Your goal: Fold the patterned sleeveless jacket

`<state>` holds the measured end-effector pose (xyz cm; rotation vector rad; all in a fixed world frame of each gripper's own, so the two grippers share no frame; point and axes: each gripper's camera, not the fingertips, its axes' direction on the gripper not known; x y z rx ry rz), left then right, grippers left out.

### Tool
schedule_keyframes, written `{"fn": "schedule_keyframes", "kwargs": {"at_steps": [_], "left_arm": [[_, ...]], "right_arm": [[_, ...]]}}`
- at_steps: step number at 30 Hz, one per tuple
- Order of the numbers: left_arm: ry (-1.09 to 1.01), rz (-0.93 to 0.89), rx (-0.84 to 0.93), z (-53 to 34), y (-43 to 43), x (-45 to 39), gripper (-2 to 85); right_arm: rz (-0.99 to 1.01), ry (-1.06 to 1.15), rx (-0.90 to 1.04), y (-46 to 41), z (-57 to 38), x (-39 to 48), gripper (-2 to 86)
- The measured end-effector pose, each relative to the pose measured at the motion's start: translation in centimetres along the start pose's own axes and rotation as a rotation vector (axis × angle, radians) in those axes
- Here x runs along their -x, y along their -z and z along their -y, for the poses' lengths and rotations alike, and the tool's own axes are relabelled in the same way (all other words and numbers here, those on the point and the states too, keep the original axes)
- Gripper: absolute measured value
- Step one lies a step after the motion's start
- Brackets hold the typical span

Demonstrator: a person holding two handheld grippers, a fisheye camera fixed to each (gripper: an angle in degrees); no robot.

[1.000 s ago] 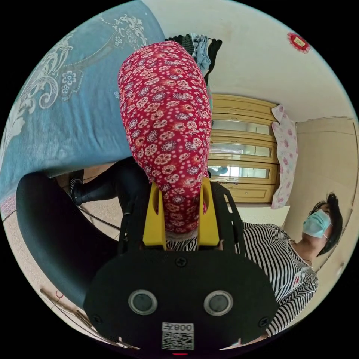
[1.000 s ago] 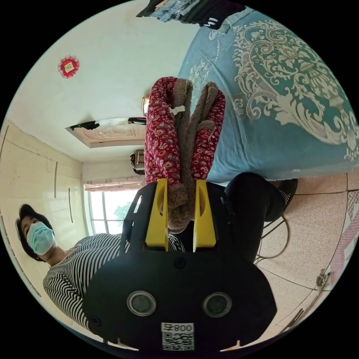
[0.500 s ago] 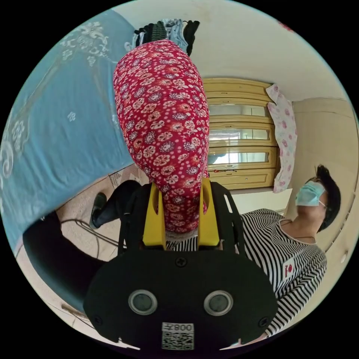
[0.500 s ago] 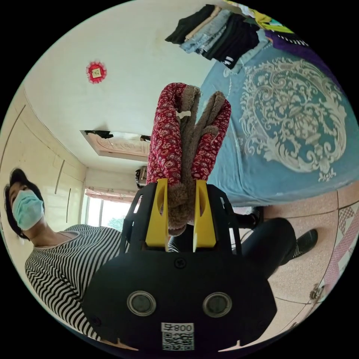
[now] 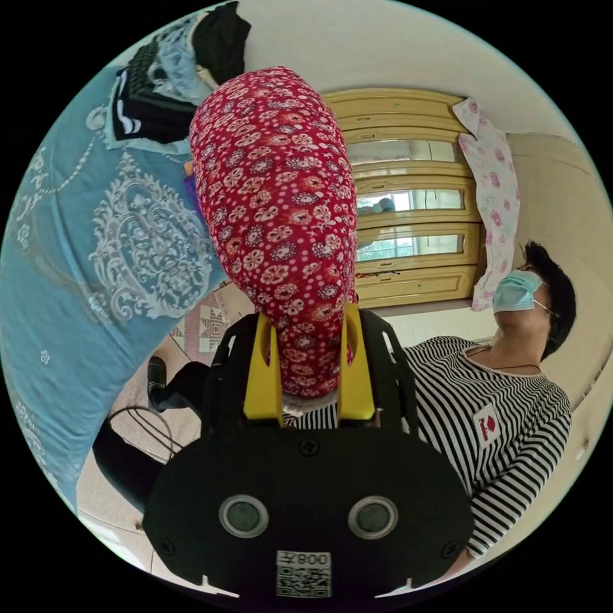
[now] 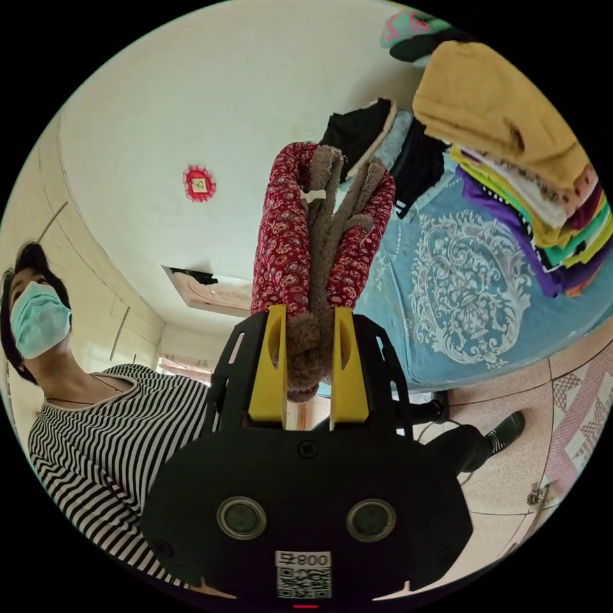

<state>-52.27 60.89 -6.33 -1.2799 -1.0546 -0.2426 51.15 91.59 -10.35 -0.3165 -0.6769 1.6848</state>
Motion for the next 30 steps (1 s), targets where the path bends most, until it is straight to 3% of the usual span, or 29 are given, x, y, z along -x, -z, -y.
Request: {"fn": "schedule_keyframes", "kwargs": {"at_steps": [9, 17, 30], "left_arm": [[-0.082, -0.052, 0.037, 17.4, -11.7, -7.3, 15.0], [-0.16, -0.107, 0.049, 35.2, -20.1, -8.0, 15.1], [-0.223, -0.176, -0.003, 71.2, -36.1, -6.0, 15.1]], "right_arm": [[-0.058, 0.056, -0.062, 18.2, 12.5, 1.3, 10.9], [-0.122, 0.088, -0.119, 28.9, 26.4, -2.2, 10.9], [-0.266, 0.177, -0.117, 45.4, 58.1, -12.1, 11.1]]}}
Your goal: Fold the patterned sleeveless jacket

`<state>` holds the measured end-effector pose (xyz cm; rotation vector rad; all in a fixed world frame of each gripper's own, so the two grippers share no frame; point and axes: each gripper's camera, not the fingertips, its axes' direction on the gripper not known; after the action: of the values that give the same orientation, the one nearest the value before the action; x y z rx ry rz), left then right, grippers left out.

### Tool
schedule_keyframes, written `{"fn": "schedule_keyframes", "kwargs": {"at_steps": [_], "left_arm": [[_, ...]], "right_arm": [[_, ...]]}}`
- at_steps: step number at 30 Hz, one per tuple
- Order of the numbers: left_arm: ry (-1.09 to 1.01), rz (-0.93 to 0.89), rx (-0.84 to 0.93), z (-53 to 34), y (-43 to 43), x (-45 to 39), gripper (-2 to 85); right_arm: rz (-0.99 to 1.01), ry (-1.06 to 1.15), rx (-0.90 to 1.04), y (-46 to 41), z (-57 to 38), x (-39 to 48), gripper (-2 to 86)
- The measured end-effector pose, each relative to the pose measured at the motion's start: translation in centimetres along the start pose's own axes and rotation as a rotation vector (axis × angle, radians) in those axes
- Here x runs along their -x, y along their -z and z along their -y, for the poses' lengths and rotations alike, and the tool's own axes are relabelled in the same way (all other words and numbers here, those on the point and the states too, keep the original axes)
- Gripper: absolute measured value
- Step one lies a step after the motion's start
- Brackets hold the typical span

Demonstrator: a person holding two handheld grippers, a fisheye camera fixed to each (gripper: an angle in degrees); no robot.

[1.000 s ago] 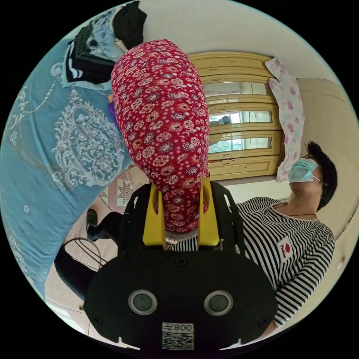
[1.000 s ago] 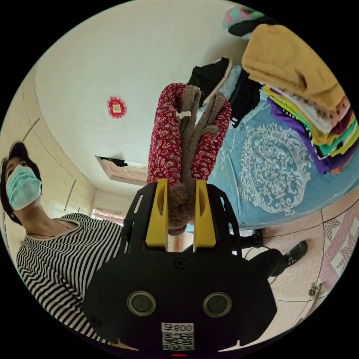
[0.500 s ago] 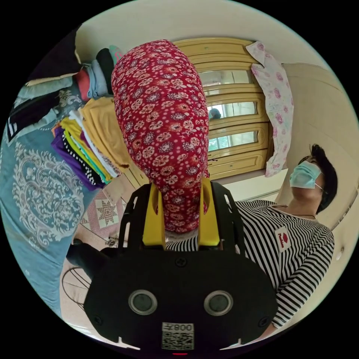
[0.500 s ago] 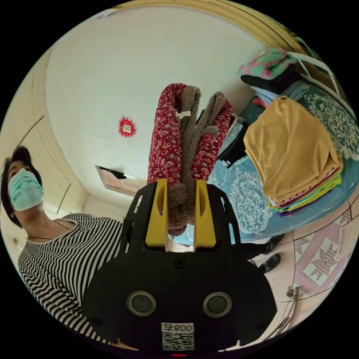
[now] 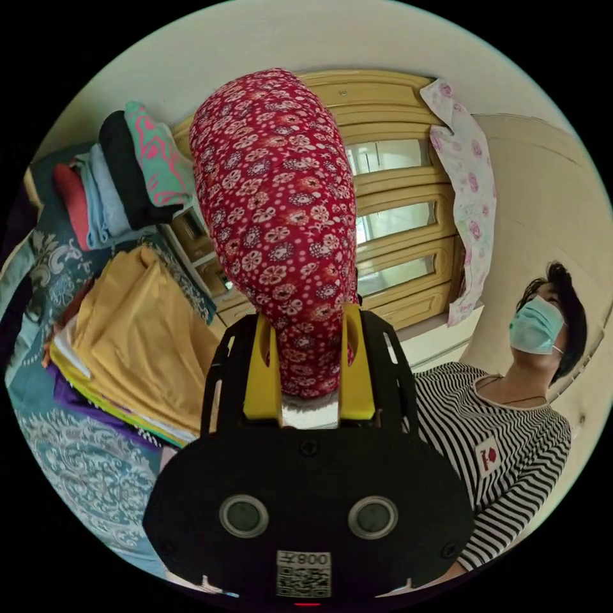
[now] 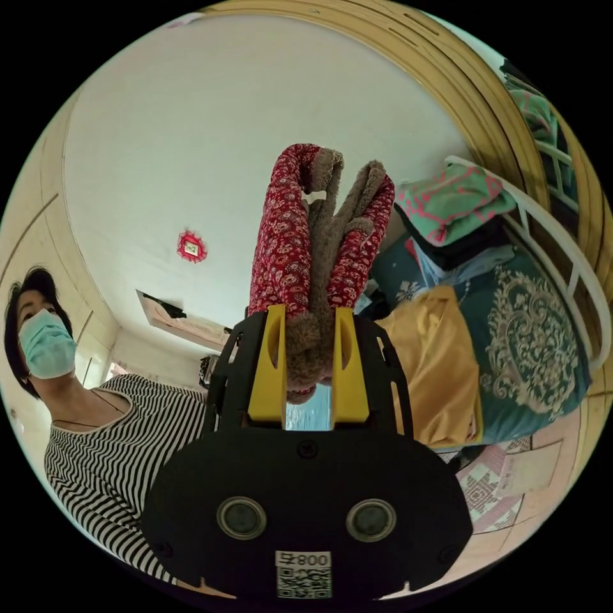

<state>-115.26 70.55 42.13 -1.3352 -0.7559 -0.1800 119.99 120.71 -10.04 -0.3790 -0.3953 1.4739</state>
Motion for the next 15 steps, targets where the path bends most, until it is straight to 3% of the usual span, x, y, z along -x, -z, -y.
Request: {"fn": "schedule_keyframes", "kwargs": {"at_steps": [10, 15], "left_arm": [[-0.014, 0.133, -0.216, 27.4, -10.9, 10.6, 15.3], [0.06, 0.179, -0.298, 41.2, -16.5, 19.1, 15.4]], "right_arm": [[0.075, 0.136, 0.14, 1.9, 31.2, -21.1, 11.2], [0.018, 0.133, 0.221, 0.3, 42.6, -30.1, 11.5]]}}
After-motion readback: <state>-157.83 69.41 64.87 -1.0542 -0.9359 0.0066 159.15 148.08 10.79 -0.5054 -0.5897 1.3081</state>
